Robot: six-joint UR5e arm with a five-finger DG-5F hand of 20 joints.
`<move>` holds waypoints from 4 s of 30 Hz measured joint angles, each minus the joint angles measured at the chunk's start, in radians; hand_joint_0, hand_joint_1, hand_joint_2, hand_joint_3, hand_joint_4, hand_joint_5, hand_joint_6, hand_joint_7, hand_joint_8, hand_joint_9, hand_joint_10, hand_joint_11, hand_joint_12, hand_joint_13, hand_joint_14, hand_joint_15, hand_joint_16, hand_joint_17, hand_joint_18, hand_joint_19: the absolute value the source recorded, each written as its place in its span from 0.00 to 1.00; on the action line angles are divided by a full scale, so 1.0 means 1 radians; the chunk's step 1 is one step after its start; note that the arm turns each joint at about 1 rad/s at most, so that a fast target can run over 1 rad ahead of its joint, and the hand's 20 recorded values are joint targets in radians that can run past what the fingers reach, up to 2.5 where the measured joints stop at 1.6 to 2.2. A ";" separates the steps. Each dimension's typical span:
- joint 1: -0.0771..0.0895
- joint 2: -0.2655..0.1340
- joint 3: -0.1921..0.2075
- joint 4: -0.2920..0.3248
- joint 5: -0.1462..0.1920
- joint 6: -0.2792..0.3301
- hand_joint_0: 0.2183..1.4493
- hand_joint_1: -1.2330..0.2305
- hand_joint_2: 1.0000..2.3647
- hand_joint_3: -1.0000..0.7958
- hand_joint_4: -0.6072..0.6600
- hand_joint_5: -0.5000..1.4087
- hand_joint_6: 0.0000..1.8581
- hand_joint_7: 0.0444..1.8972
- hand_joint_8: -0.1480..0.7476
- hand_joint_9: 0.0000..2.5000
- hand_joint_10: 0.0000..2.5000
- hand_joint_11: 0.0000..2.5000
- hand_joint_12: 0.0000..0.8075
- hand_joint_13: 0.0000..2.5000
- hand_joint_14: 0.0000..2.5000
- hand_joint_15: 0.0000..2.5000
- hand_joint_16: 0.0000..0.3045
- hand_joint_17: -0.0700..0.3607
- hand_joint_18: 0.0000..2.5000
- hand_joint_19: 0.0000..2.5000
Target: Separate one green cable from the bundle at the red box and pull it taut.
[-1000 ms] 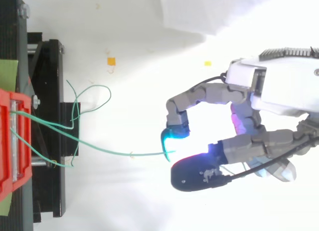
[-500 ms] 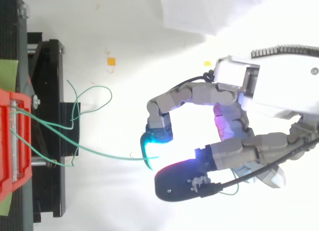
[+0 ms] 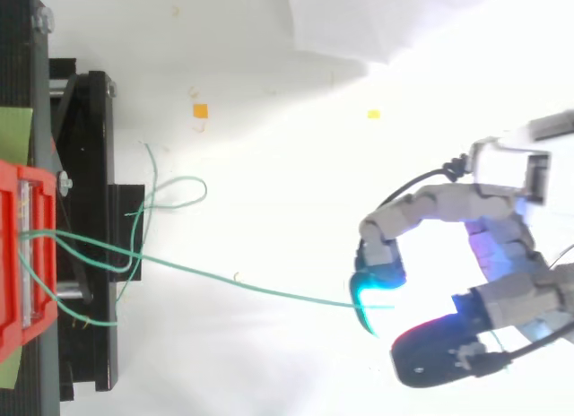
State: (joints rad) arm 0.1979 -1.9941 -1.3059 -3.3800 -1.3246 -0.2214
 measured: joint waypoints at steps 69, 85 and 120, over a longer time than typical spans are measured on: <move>0.003 0.038 -0.037 0.092 0.041 -0.018 0.42 0.33 0.01 0.51 0.44 0.34 0.27 0.69 0.41 0.88 0.01 0.27 0.51 0.68 0.01 0.30 0.15 0.40 0.48 0.35; 0.002 0.038 -0.036 0.093 0.041 -0.018 0.42 0.33 0.01 0.51 0.45 0.34 0.27 0.69 0.41 0.88 0.01 0.27 0.51 0.68 0.01 0.31 0.15 0.40 0.49 0.35; 0.000 0.038 -0.037 0.093 0.041 -0.018 0.41 0.34 0.01 0.52 0.45 0.34 0.27 0.69 0.41 0.88 0.01 0.27 0.51 0.68 0.01 0.31 0.15 0.40 0.49 0.35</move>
State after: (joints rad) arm 0.1979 -1.9558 -1.3425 -3.2873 -1.2839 -0.2393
